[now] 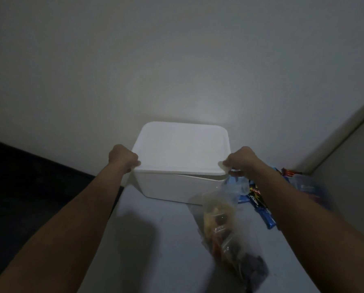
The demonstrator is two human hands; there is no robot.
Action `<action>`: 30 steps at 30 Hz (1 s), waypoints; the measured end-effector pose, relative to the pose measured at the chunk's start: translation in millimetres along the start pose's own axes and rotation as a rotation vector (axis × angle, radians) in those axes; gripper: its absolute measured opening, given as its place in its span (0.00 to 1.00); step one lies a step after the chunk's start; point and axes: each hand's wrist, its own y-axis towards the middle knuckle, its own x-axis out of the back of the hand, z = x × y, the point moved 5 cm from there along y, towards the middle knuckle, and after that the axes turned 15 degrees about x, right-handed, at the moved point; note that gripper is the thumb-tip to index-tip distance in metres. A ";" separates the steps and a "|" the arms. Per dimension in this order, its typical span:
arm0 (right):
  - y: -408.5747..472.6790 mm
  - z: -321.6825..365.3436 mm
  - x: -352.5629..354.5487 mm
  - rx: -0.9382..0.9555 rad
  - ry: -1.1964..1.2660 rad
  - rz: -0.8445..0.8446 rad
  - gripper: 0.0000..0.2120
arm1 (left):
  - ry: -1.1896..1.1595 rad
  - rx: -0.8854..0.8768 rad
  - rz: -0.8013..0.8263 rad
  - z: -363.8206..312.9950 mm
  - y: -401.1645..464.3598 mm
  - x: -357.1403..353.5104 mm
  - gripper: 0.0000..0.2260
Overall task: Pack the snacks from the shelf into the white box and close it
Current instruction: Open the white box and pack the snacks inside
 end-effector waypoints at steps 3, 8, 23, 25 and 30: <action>-6.5 2.9 -3.4 -0.020 0.054 0.050 0.05 | -0.012 0.046 0.059 6.6 3.3 -2.6 0.12; -9.8 20.7 -0.7 0.028 0.161 -0.021 0.08 | -0.054 0.081 0.124 12.4 9.9 -2.2 0.13; -30.7 32.1 2.8 0.061 0.435 -0.070 0.07 | -0.389 0.051 0.173 2.5 -2.7 18.7 0.12; -32.2 30.7 -2.0 0.050 0.504 -0.099 0.06 | -0.491 0.061 0.198 4.3 -5.0 18.8 0.14; -31.4 35.8 -1.0 0.010 0.671 -0.107 0.07 | -0.734 0.006 0.219 -10.4 -15.0 32.3 0.14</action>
